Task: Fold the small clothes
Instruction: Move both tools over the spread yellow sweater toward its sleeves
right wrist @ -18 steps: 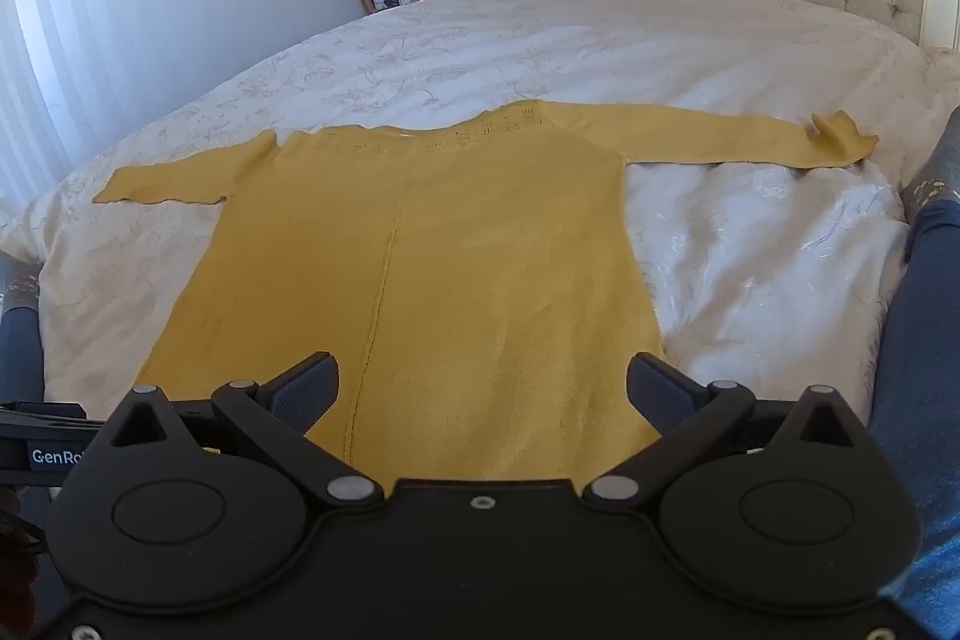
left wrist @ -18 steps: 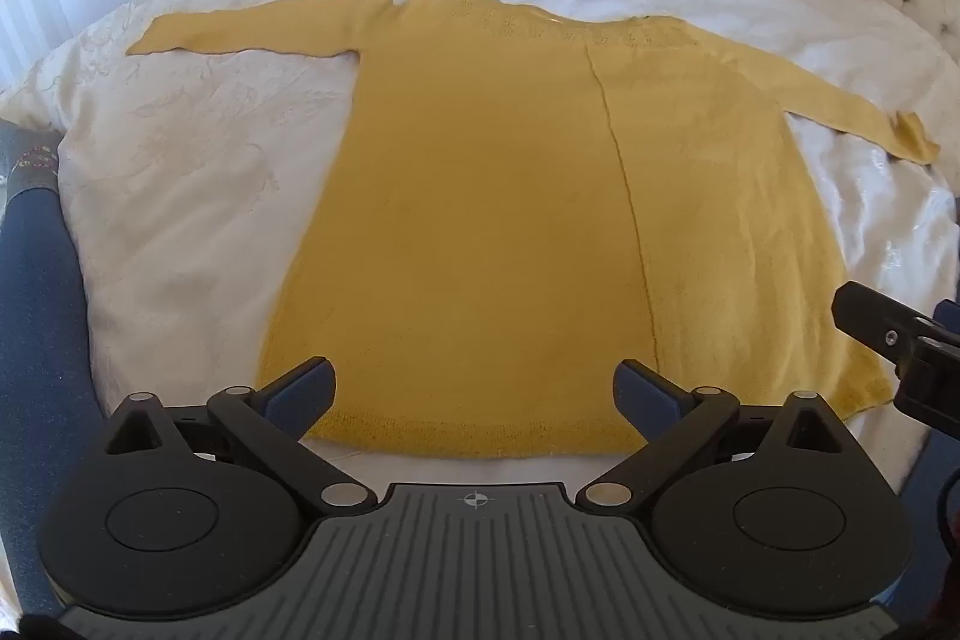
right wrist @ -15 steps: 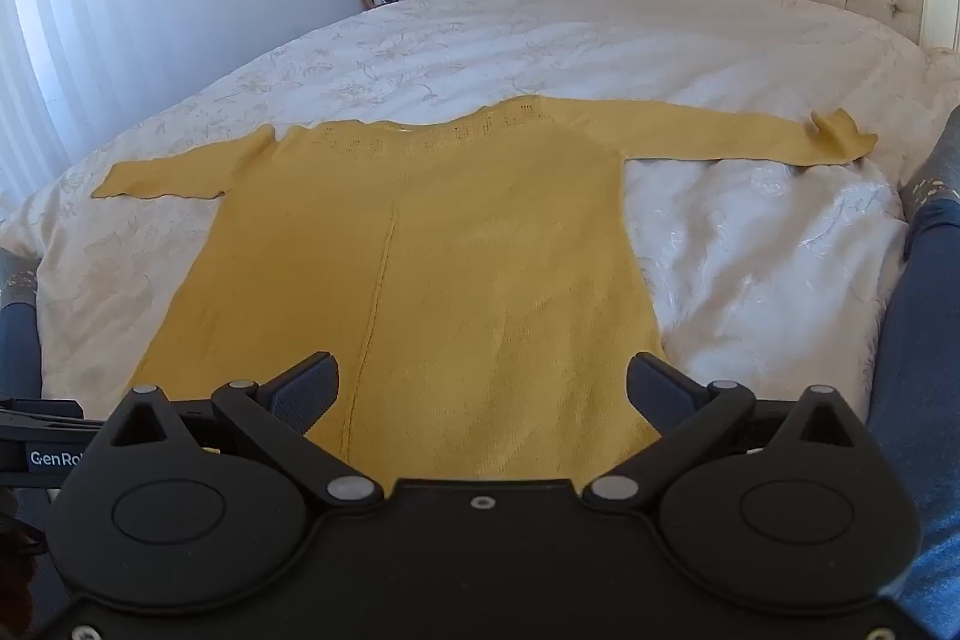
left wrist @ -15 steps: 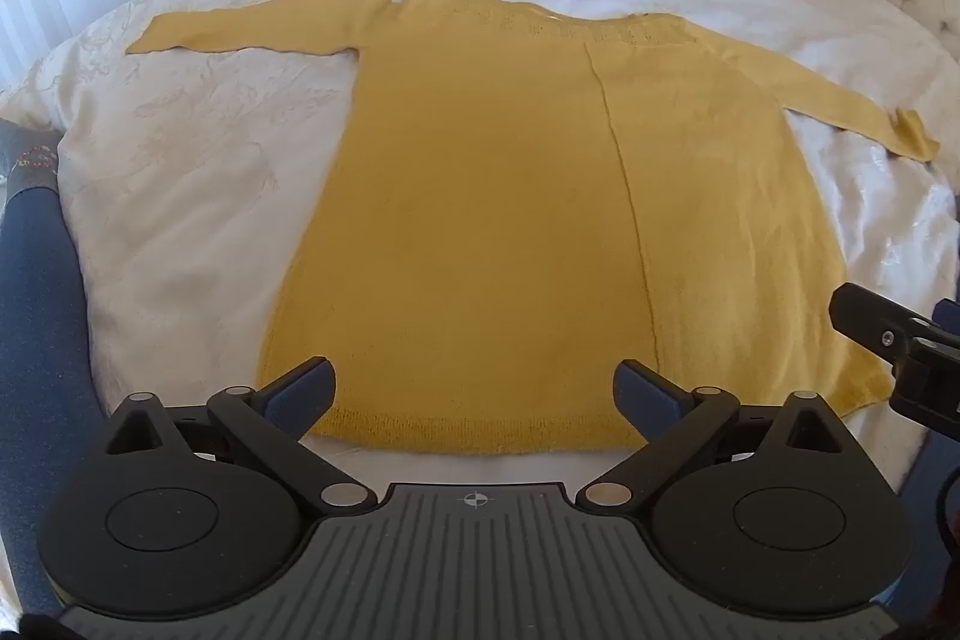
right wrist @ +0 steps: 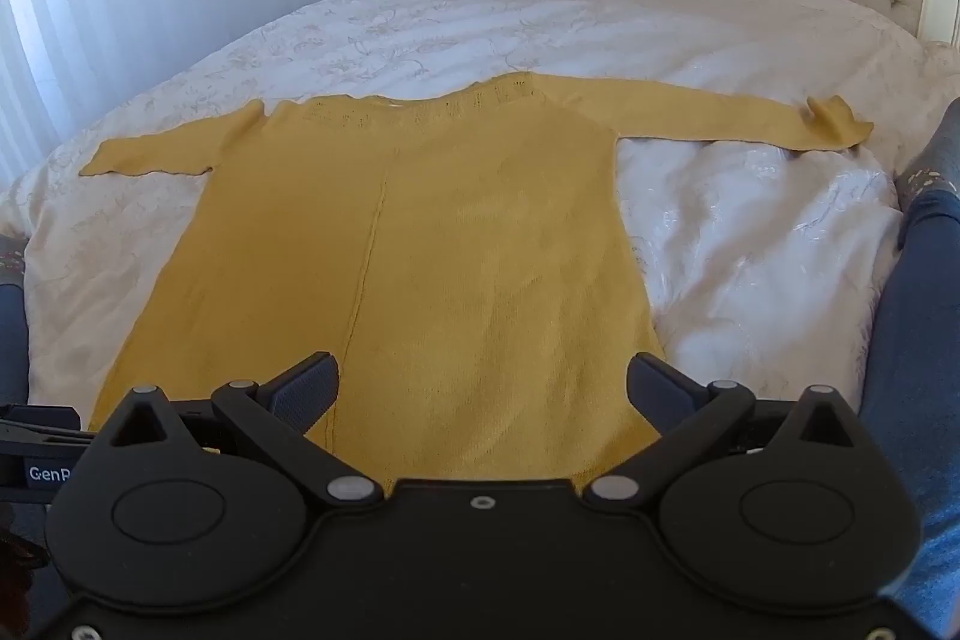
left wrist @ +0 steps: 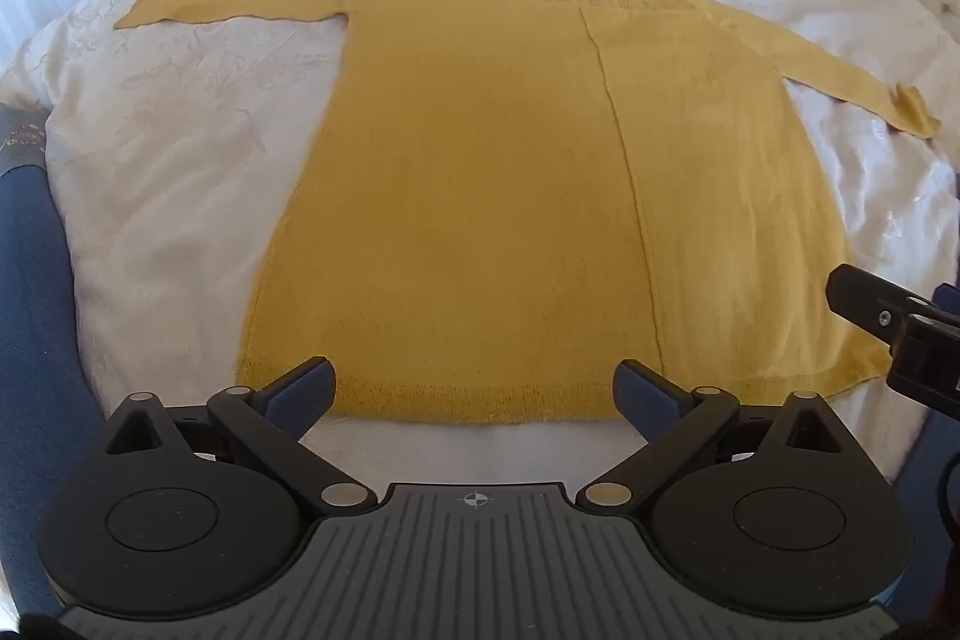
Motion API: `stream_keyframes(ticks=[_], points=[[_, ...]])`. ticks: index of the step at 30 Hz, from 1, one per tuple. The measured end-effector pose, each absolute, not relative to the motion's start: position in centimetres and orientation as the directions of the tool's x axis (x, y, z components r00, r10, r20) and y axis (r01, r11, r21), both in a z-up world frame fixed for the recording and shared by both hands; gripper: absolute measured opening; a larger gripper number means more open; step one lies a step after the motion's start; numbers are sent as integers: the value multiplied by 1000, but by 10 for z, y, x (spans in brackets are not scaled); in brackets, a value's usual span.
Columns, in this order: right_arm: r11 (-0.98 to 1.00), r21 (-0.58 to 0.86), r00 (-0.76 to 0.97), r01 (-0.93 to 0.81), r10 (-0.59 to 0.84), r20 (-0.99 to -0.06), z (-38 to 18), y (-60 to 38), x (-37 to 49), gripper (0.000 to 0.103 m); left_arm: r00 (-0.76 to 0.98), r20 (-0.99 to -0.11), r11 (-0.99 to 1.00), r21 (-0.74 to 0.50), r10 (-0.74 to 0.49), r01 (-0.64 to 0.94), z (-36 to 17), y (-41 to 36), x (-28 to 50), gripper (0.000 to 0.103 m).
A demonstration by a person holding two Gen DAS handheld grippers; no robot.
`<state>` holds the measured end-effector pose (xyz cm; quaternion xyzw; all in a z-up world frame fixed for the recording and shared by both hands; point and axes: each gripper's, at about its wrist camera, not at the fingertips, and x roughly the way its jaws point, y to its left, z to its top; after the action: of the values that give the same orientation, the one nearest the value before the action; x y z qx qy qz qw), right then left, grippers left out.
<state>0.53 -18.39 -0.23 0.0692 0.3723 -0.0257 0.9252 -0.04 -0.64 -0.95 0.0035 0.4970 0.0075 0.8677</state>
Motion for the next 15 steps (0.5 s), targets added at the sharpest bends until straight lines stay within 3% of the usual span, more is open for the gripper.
stream_keyframes(ticks=[15], points=[[987,120,707,102,13,-707,-7,-184,8,102,487,-873,1000,10,11,-5,-16,-14,1,101]])
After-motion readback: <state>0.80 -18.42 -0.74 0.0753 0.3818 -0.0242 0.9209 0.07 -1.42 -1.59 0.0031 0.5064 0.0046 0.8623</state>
